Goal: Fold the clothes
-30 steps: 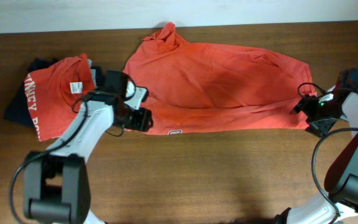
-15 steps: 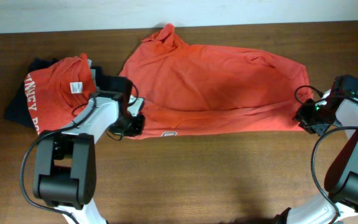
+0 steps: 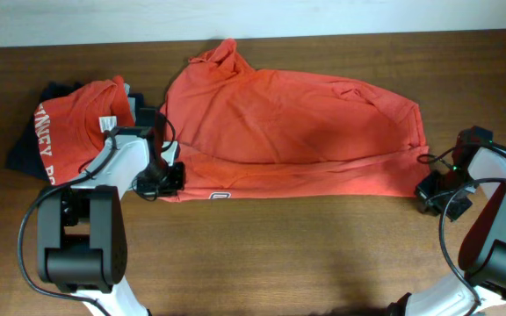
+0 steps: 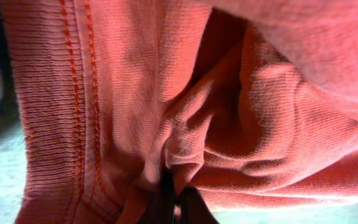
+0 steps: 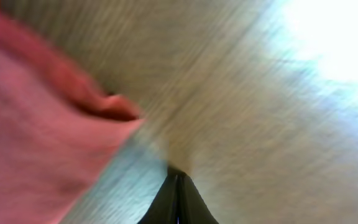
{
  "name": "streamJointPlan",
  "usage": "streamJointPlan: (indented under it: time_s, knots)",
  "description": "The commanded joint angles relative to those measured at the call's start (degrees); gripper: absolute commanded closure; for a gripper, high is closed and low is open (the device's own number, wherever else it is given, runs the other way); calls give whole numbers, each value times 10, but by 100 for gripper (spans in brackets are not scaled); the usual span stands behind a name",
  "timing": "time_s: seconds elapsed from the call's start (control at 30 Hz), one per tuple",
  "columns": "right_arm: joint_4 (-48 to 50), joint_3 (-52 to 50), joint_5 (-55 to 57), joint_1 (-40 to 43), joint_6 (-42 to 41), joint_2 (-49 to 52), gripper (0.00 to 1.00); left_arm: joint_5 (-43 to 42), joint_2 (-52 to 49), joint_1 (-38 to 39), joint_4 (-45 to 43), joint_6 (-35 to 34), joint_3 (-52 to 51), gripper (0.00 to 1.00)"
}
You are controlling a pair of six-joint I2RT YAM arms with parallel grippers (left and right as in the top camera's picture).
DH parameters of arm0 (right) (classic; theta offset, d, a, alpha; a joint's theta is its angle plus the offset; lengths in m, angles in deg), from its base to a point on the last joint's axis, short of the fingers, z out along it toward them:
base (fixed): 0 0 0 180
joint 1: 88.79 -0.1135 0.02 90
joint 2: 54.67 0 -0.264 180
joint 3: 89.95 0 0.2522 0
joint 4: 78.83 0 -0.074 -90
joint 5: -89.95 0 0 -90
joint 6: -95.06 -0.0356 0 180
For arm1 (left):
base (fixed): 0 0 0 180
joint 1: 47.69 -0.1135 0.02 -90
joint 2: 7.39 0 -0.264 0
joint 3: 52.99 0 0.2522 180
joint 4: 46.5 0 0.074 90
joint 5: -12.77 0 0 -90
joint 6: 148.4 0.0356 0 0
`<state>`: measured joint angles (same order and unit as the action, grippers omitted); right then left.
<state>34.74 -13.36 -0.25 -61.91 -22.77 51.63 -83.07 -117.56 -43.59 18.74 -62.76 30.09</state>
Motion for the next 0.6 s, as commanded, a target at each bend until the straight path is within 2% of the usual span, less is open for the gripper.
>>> streamJointPlan:
  time_s: [0.0,0.1,0.2,0.27,0.3,0.5,0.57]
  knots:
    - [-12,13,50,6,-27,-39,96,23,1,-5,29,2,28,82]
    - [-16,34,28,4,-11,-70,94,21,16,-4,56,4,61,69]
    - [-9,54,-32,0,27,-101,80,2,39,1,71,30,98,57]
    - [-6,66,-67,-4,43,-114,76,-9,52,10,69,48,111,55]
    - [-3,70,-83,-6,45,-119,74,-10,54,15,66,56,113,56]
    - [17,73,-108,-21,45,-123,72,-10,38,67,56,108,112,98]
    - [26,73,-108,-25,45,-123,71,-15,26,96,56,160,112,100]
